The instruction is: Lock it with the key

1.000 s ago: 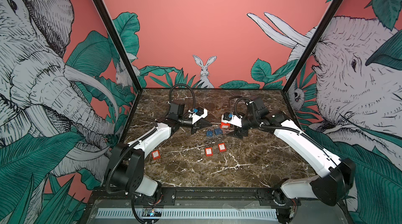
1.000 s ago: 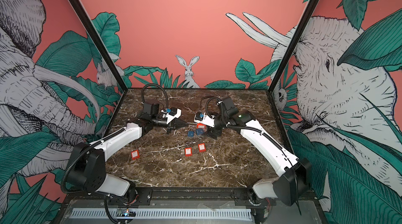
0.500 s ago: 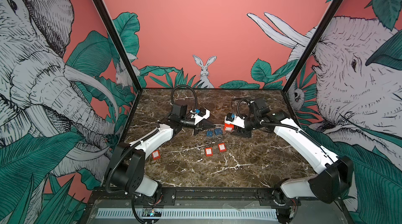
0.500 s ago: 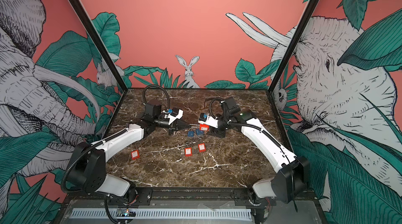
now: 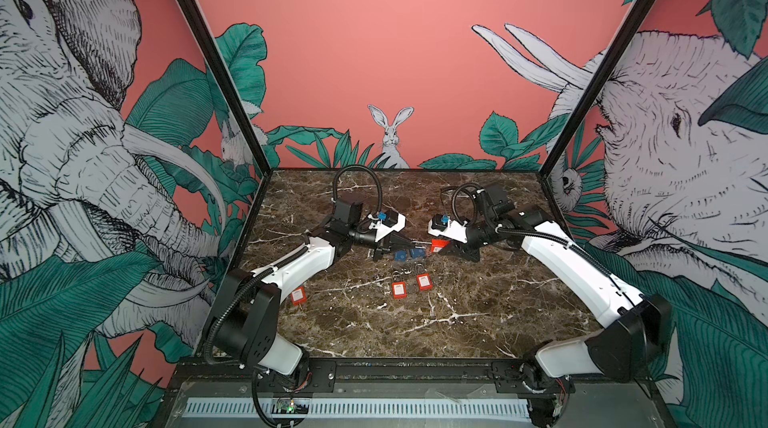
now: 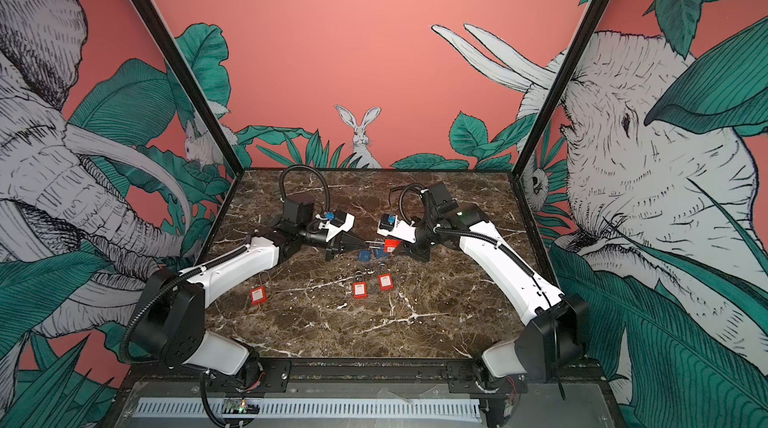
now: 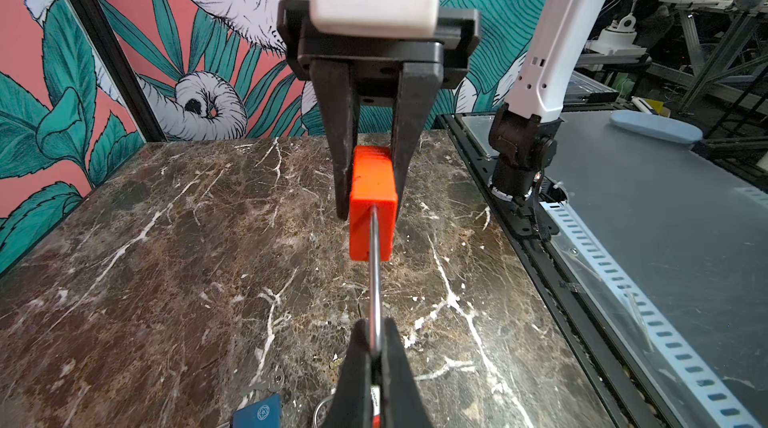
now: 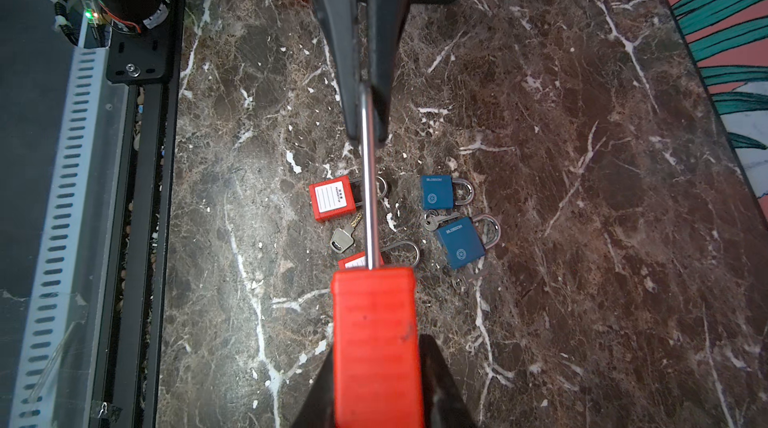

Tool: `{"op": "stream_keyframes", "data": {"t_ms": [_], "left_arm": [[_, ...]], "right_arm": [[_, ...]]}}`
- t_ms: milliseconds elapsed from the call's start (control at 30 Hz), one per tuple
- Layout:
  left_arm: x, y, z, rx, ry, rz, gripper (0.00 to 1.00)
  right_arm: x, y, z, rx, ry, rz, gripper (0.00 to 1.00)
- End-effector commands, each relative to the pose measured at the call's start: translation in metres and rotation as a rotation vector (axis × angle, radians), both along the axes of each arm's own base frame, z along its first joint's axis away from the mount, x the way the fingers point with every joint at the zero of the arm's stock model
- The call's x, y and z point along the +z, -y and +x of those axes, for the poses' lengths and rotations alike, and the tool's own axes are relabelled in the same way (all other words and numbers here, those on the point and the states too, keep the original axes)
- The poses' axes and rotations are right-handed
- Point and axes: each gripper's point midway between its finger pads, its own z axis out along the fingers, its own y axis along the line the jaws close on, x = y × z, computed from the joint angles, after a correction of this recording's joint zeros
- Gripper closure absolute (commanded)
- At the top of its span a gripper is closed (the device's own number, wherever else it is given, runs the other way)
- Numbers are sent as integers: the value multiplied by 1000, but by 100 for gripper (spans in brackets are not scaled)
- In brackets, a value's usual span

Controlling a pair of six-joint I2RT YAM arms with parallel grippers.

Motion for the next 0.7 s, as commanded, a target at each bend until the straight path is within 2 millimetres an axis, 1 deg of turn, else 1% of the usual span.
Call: {"op": "stream_keyframes", "data": {"t_ms": [0,200,367,500,633,667], "left_arm": [[10,7,-13,-60,41,-29,100],[7,19,-22,-86,66,-27,100],[5,28,-25,-92,73,-31,100],[2,36,-21,-82,56,-41,100],[-6,41,-17,-70,39,-47,100],[-6,43,-16,-67,34,-53,100]], "right_arm": [[16,-12,-1,49,9,68,85],[21,-23,0,70,-8,130,90],[22,-27,4,79,-4,146,91],[27,-36,11,81,4,183,92],[36,-44,15,77,-6,232,91],[35,-45,17,74,-8,231,91]]}}
